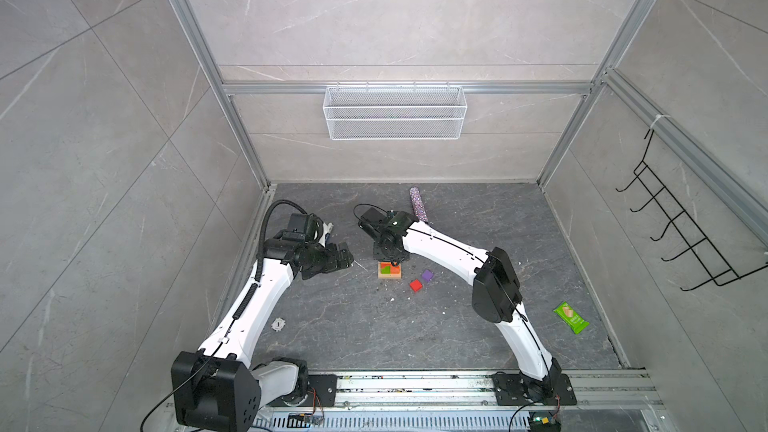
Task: Build the wood block tower
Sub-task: 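Lower the blue cube onto the orange-yellow bar with the right gripper, then open the right gripper and raise it off the blue cube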
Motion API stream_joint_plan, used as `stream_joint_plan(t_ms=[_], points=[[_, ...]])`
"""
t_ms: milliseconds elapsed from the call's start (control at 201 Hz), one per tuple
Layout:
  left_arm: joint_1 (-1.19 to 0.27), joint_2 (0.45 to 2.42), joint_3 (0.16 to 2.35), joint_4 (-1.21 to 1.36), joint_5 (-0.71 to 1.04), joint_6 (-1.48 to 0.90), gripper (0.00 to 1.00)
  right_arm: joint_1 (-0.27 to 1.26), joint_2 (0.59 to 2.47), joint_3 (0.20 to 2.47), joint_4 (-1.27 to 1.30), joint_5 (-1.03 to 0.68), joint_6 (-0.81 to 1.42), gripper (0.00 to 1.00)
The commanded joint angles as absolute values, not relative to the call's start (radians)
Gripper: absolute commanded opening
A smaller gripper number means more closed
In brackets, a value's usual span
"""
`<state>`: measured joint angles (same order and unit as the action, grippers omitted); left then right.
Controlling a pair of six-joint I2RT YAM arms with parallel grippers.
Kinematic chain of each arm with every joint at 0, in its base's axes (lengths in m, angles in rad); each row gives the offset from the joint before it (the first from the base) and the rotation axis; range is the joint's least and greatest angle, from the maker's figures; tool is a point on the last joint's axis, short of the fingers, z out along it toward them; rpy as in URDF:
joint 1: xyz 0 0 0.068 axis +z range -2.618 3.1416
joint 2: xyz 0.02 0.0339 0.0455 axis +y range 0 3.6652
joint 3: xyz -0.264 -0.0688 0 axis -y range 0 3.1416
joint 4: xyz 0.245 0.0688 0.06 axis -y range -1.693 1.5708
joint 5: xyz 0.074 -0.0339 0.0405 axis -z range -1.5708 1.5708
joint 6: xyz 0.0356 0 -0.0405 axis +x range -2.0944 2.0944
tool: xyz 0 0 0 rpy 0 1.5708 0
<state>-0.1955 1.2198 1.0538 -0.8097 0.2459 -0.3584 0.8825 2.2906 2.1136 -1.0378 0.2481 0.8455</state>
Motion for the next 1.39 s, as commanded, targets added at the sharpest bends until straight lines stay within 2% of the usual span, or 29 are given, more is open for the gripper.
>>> stream_joint_plan(t_ms=[0,249,583,717,851,986,1080,1155,1389], points=[[-0.191,1.201,1.055,-0.804,0.267,-0.337,0.99,0.888,2.259,2.091,-1.035,0.259,0.86,0.09],[-0.191,1.199,1.055,-0.804,0.265,-0.336,0.99,0.888,2.253,2.095,-1.025,0.266,0.854,0.21],[-0.191,1.201,1.055,-0.804,0.264,-0.336,0.99,0.89,2.195,2.063,-0.973,0.278,0.821,0.33],[-0.19,1.202,1.055,-0.801,0.266,-0.336,0.99,0.89,2.121,1.969,-0.87,0.281,0.798,0.49],[-0.189,1.207,1.055,-0.798,0.278,-0.336,0.99,0.89,2.049,1.883,-0.803,0.294,0.779,0.7],[-0.189,1.212,1.055,-0.798,0.285,-0.331,0.99,0.89,1.98,1.808,-0.767,0.315,0.753,0.84],[-0.189,1.21,1.055,-0.795,0.287,-0.327,0.99,0.89,1.921,1.736,-0.723,0.331,0.733,0.87],[-0.19,1.206,1.051,-0.792,0.284,-0.326,0.99,0.89,1.871,1.679,-0.694,0.361,0.708,0.94],[-0.189,1.215,1.054,-0.793,0.281,-0.325,0.99,0.886,1.793,1.617,-0.757,0.472,0.602,0.98]])
